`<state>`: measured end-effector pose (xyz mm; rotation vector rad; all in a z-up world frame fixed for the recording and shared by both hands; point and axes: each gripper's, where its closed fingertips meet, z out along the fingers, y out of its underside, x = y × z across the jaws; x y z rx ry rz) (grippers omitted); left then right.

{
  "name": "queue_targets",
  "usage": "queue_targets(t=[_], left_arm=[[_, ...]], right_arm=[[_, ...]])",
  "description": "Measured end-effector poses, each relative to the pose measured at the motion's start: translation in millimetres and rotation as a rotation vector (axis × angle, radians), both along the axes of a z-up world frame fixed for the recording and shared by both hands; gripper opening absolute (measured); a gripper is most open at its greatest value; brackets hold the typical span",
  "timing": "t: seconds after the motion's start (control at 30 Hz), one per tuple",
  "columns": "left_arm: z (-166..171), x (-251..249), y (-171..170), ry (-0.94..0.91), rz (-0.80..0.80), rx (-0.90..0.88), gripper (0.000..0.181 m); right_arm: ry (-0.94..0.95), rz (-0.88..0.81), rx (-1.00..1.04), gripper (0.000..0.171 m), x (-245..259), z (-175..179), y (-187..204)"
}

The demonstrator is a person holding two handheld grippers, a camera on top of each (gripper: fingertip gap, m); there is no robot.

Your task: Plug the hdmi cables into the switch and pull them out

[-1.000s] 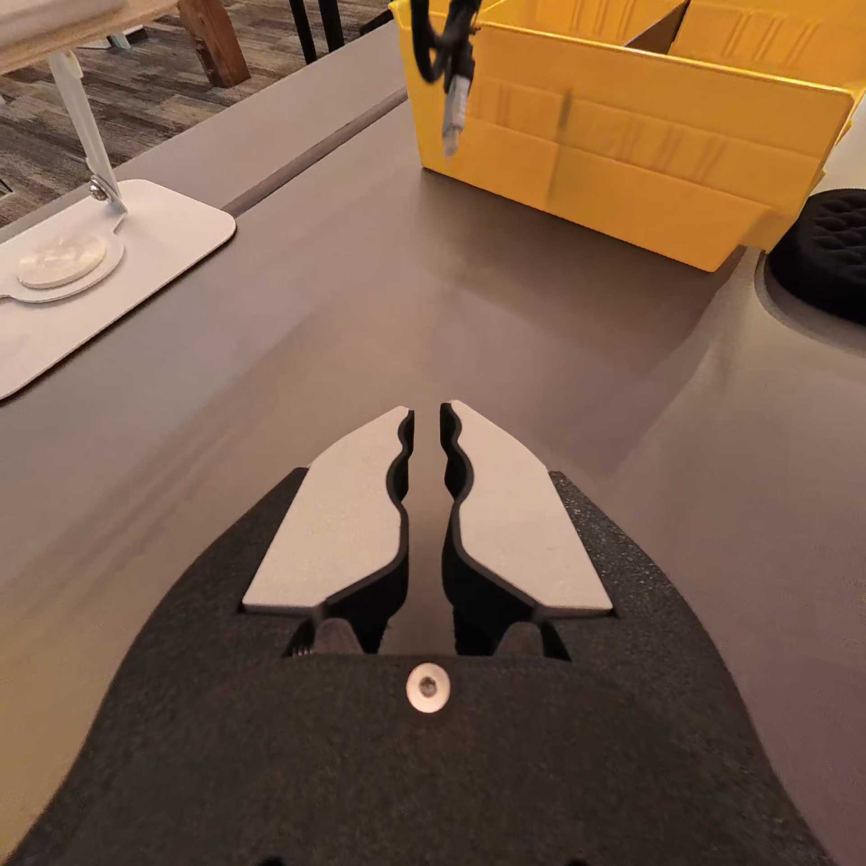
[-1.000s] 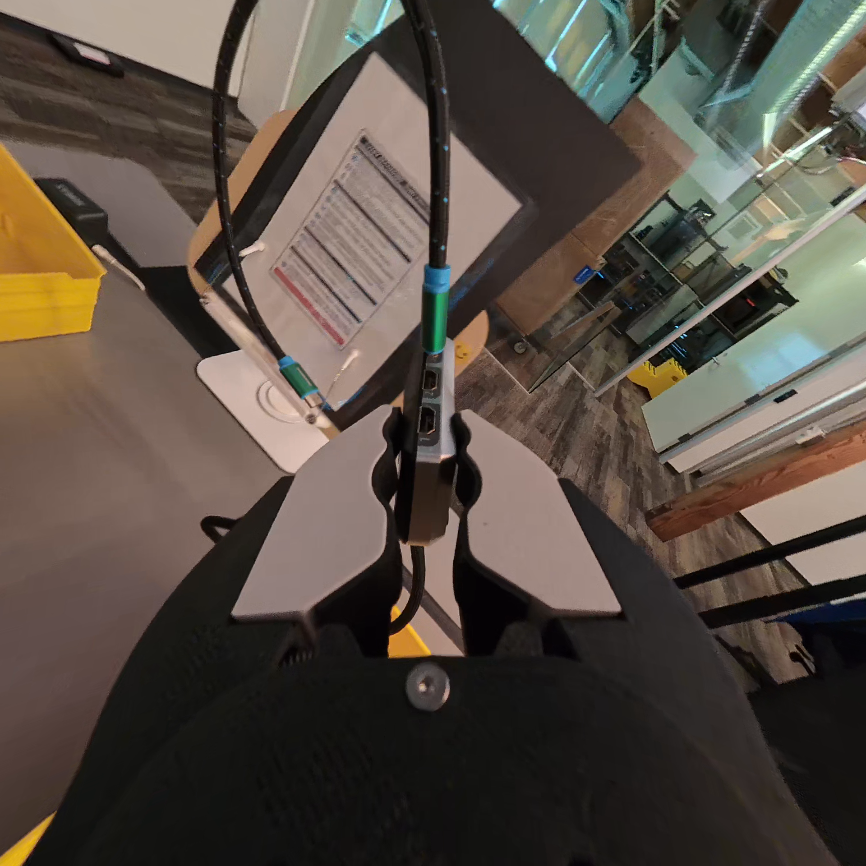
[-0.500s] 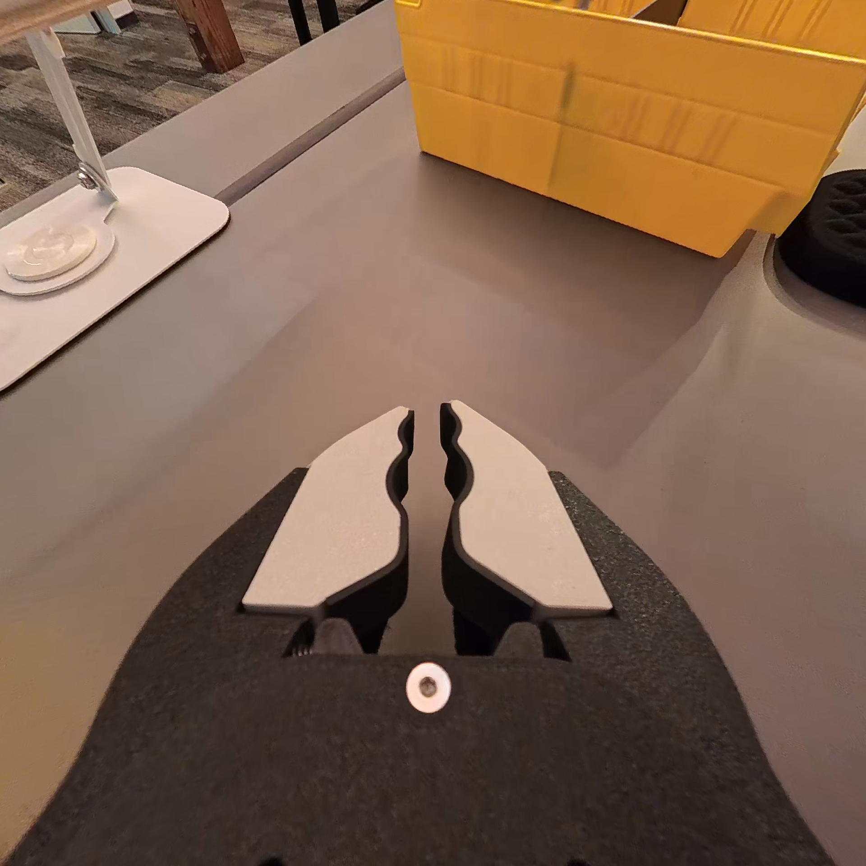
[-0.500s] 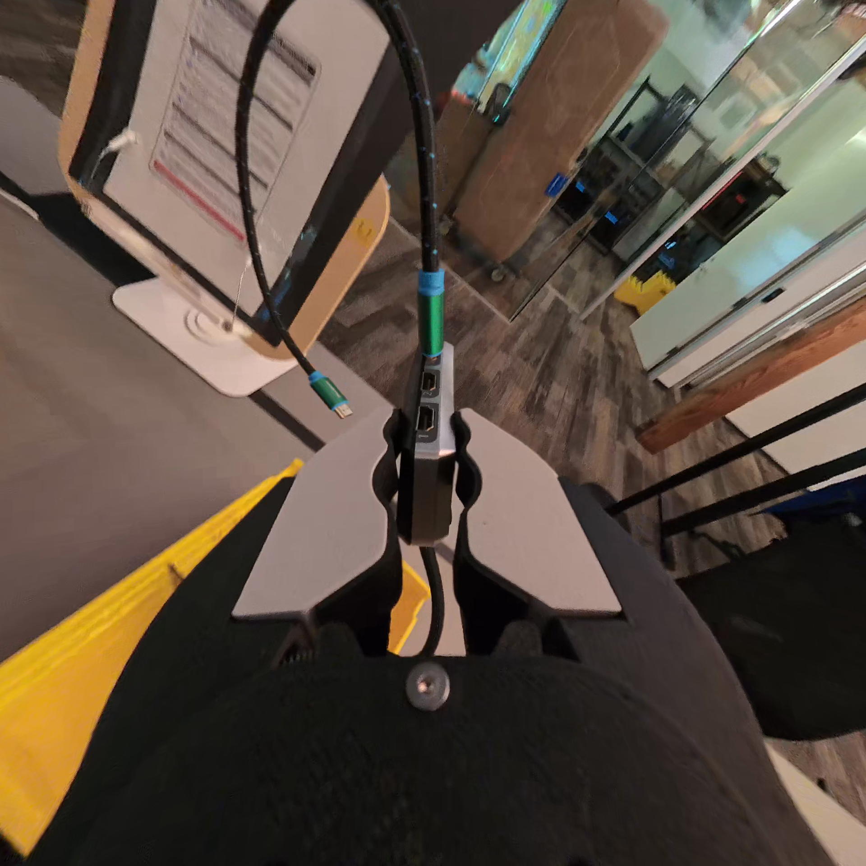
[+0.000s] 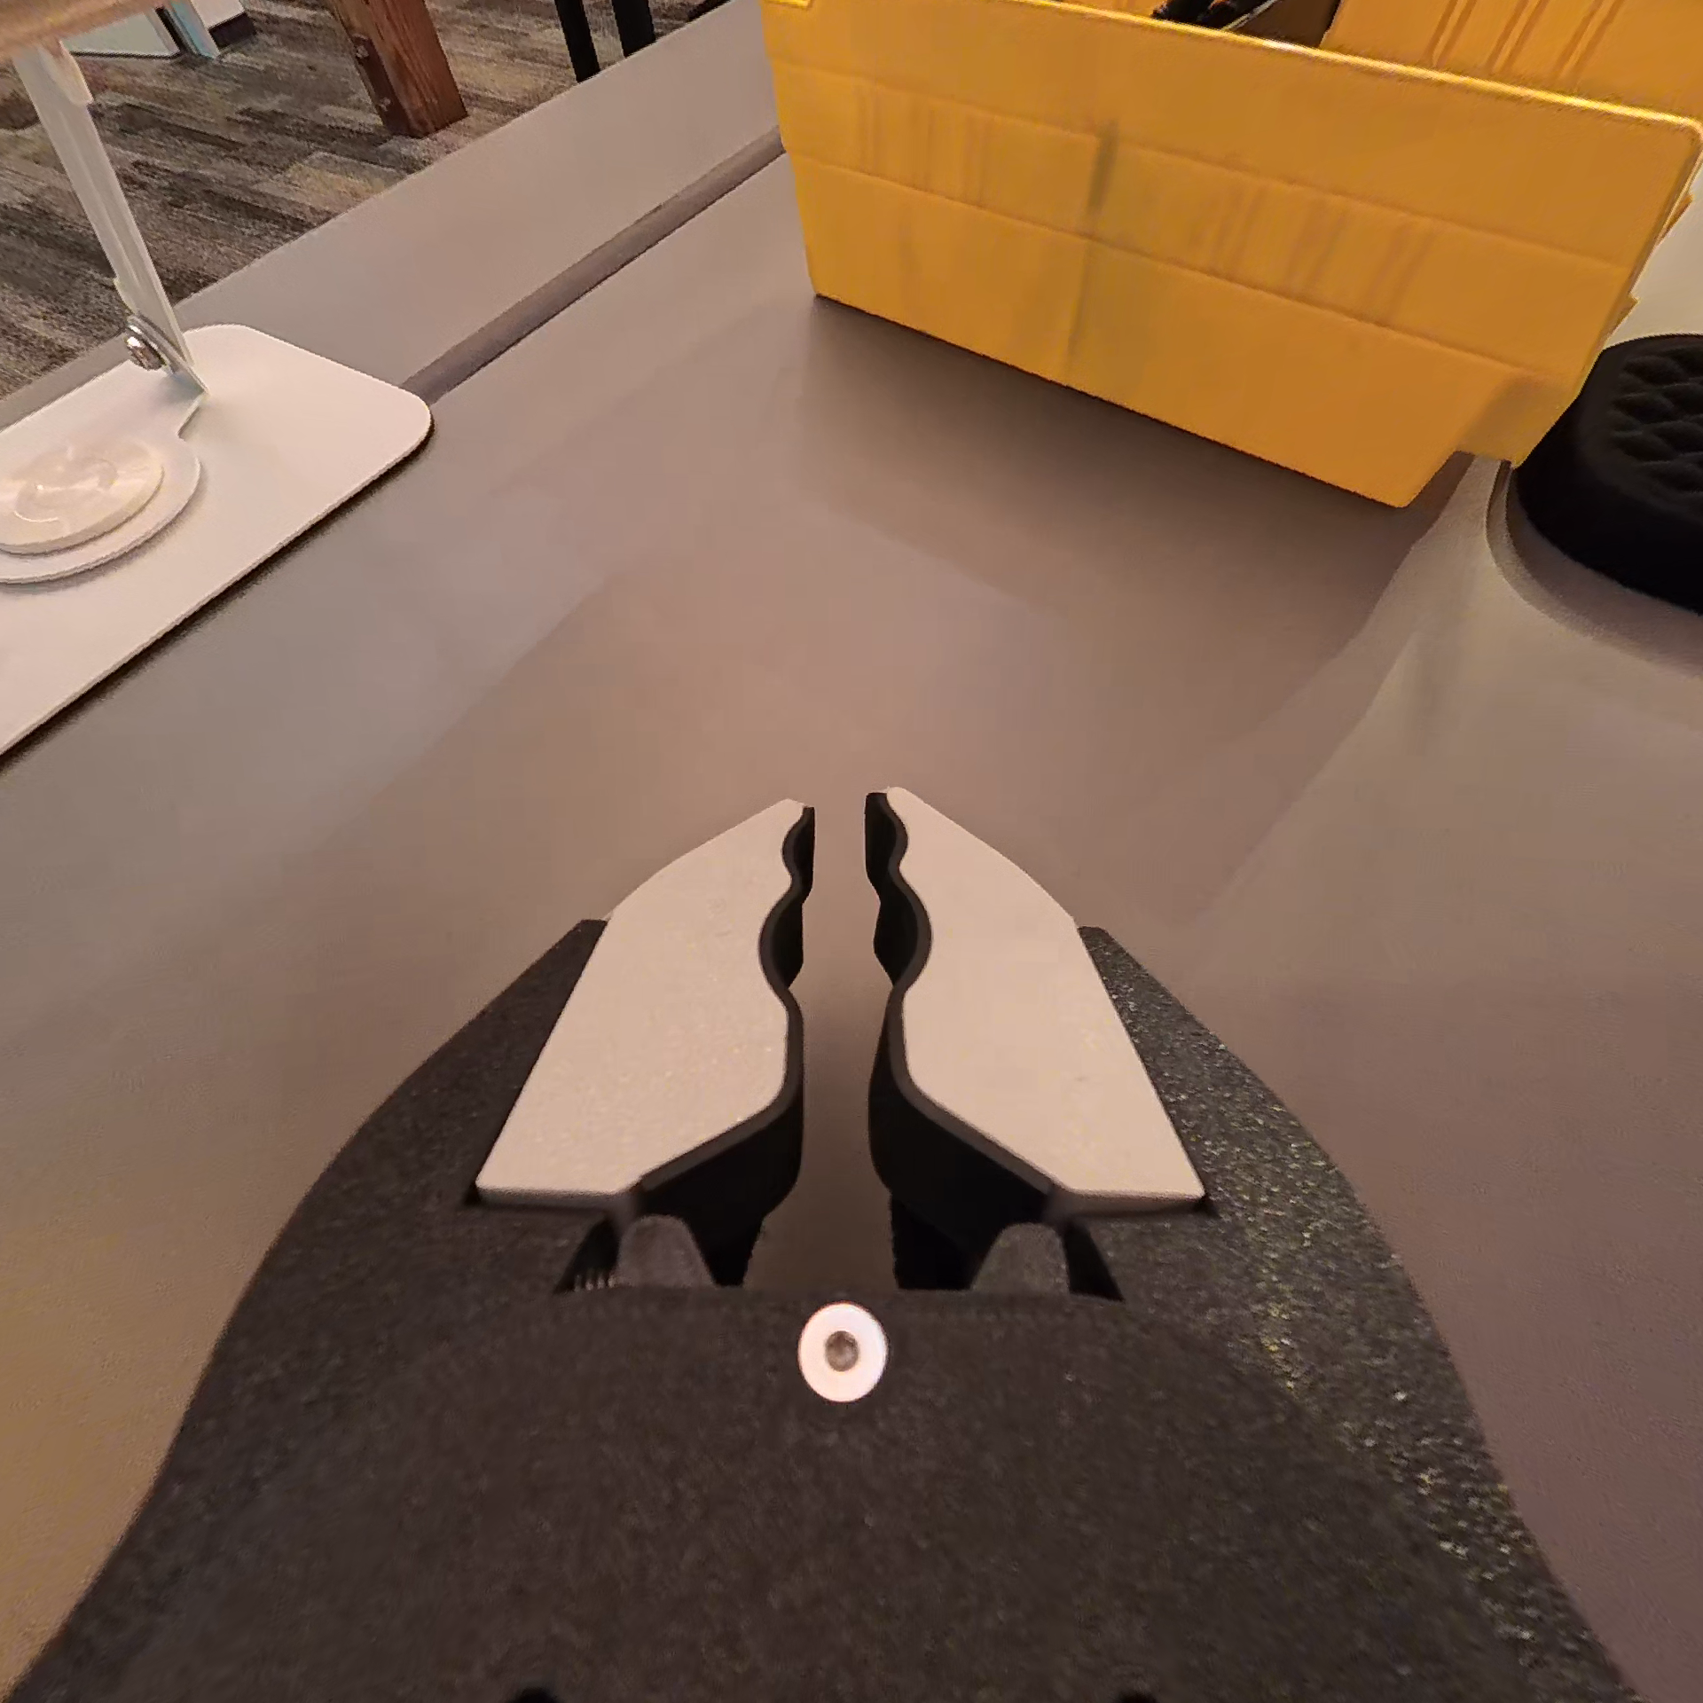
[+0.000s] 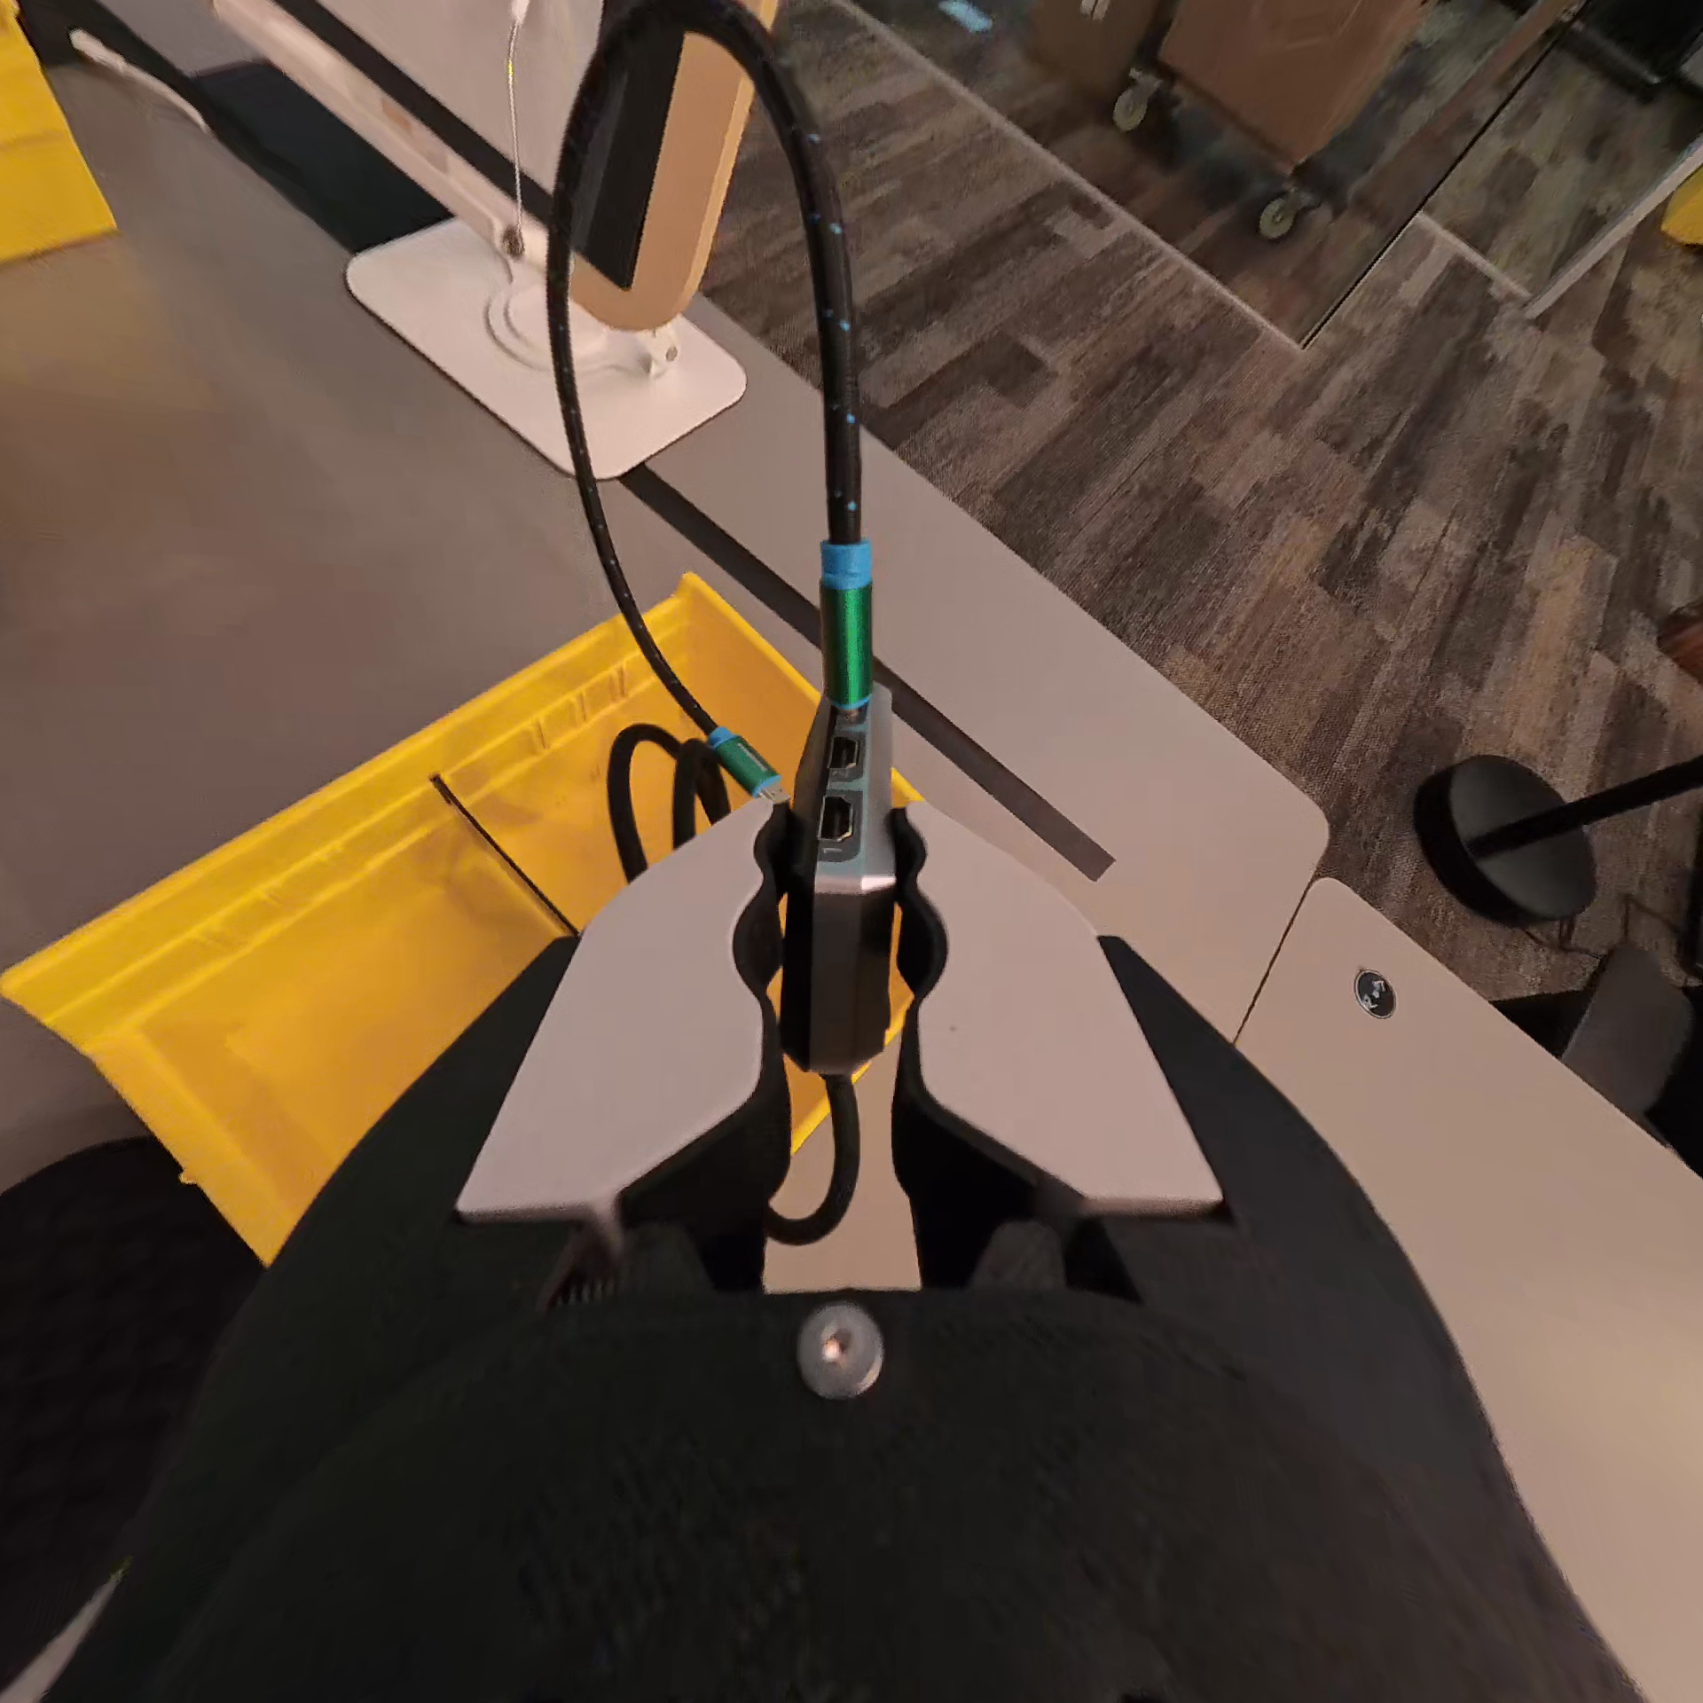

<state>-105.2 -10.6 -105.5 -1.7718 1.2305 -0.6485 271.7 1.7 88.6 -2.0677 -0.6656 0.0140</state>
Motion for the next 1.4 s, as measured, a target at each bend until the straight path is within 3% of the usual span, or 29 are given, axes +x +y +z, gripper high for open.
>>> queue_targets(t=[0.37, 0.67, 1.07, 1.3, 1.4], left_arm=[[-1.7, 0.3, -3.1, 0.019, -0.013, 0.027, 0.01], [-0.6, -0.3, -3.1, 0.025, -0.019, 0.04, 0.01], [-3.0, 0.4, -3.0, 0.04, -0.023, 0.045, 0.01], [-3.6, 0.3, -2.4, 0.043, -0.02, 0.048, 0.01], [-4.1, 0.5, -2.3, 0.045, -0.019, 0.048, 0.01]], right_arm=[[-0.124, 0.068, -0.243, 0.021, -40.1, -60.4, 54.0], [-0.139, 0.054, -0.361, 0.022, -48.5, -99.7, 71.6], [-0.244, 0.051, -0.358, 0.024, -41.4, -99.9, 65.6], [-0.272, 0.066, -0.131, 0.039, -51.7, -62.8, 68.0], [-0.316, 0.177, 0.044, 0.04, -86.3, -38.6, 61.6]])
